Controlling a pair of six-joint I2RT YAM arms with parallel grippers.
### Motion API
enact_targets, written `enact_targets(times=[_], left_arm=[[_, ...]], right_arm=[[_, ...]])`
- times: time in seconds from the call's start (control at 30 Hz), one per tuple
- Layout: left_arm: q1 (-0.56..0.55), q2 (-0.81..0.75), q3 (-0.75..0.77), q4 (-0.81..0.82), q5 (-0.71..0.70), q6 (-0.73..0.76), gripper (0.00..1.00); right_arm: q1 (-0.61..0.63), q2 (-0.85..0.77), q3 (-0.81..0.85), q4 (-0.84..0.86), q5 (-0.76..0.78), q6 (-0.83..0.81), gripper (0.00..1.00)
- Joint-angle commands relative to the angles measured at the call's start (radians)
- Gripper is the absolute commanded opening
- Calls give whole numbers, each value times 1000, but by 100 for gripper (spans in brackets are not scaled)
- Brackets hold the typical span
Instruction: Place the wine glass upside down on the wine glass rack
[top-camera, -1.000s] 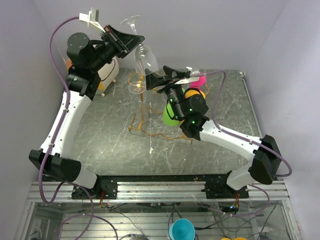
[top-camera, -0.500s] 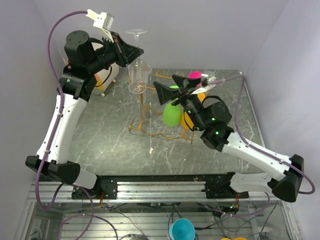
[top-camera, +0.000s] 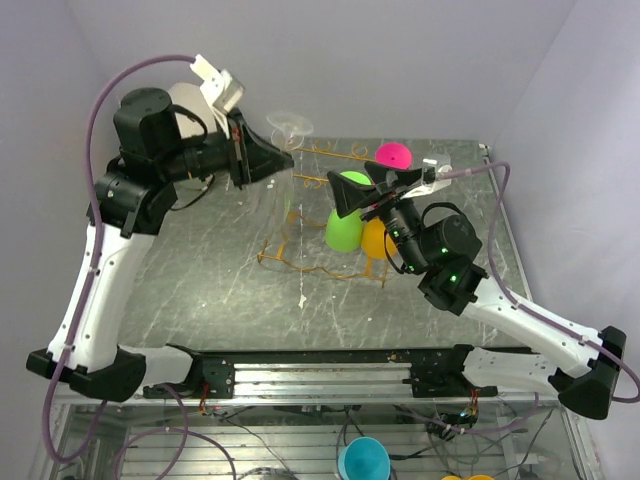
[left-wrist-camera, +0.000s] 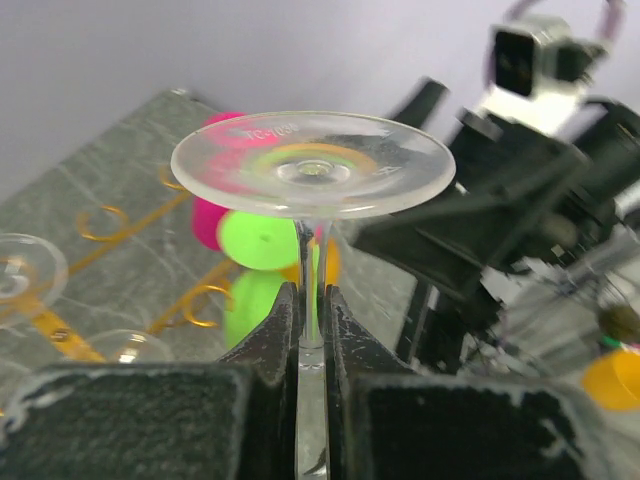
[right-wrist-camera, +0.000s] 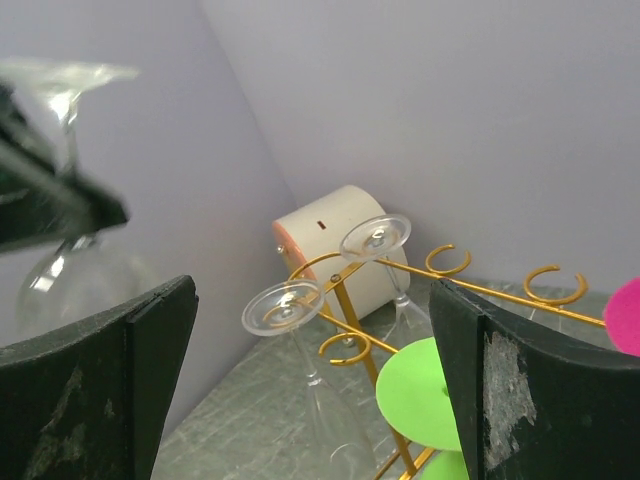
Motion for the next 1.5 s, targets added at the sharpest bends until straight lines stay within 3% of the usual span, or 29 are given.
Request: enact_targets(times=[0.0,0.2,0.43,0.83,1.47], left_arm=[[-55,-67,-97,-11,93,14,7],[-143,-106,-279,106,-49,-48,7],[-189,-129,-464,285,-132,-143,7],[-191,-87,-499,309,-272,-136,7],[-205,-49,-542,308,-344,-114,7]], right_arm=[[3,-23,14,-17,67,-17,100],[-10,-7,96,-155,240,-1,100],[-17,-100,58,-158,263,17,100],[-20,-192,-14,-171,254,36,100],[-20,-198,-32,-181,222,13,99]])
